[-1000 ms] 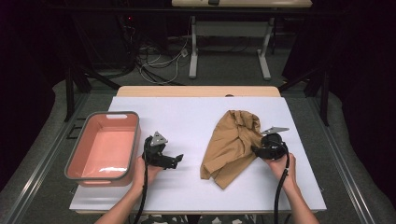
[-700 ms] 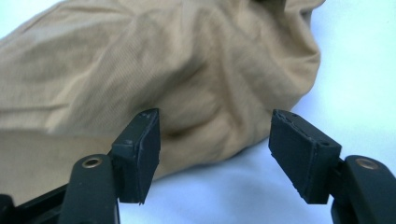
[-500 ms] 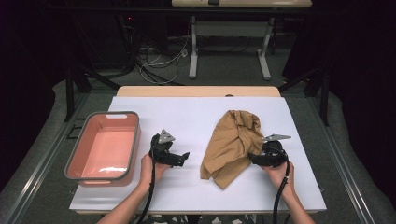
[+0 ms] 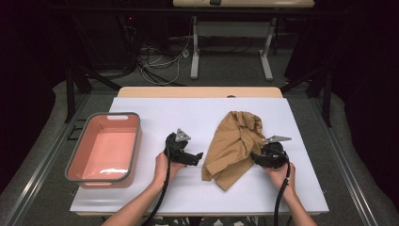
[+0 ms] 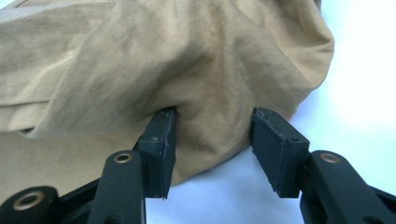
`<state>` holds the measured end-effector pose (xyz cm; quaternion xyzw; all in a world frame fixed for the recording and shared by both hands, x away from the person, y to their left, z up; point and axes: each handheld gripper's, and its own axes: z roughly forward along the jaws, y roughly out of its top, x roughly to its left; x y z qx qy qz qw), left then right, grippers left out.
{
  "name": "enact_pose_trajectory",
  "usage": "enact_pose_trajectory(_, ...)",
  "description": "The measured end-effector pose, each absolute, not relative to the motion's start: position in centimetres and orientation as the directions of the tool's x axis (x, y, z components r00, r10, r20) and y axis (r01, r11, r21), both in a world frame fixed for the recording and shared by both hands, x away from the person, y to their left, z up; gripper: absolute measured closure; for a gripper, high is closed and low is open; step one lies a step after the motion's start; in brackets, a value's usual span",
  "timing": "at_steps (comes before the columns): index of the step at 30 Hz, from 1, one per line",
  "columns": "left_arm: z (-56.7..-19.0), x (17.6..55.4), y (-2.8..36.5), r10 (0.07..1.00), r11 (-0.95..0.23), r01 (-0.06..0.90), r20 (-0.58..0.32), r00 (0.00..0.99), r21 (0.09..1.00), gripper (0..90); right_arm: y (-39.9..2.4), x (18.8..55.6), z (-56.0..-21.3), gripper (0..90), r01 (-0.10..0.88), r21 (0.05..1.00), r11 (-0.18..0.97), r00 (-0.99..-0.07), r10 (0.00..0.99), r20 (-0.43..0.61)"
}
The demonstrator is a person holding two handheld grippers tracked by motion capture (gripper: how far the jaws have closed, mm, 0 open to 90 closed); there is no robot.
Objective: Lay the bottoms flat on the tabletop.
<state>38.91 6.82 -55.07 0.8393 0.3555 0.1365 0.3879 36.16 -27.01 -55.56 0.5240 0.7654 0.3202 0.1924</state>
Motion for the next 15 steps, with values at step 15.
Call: enact_pose_trajectory(15, -55.4, 39.4, 2.6, 0.654, -0.527, 0.460, -0.005, 0.757, 0.715, 29.5, -27.6, 36.3, -55.6, 58.1, 0.678, 0.695, 0.241, -0.377, 0.925, 0.048)
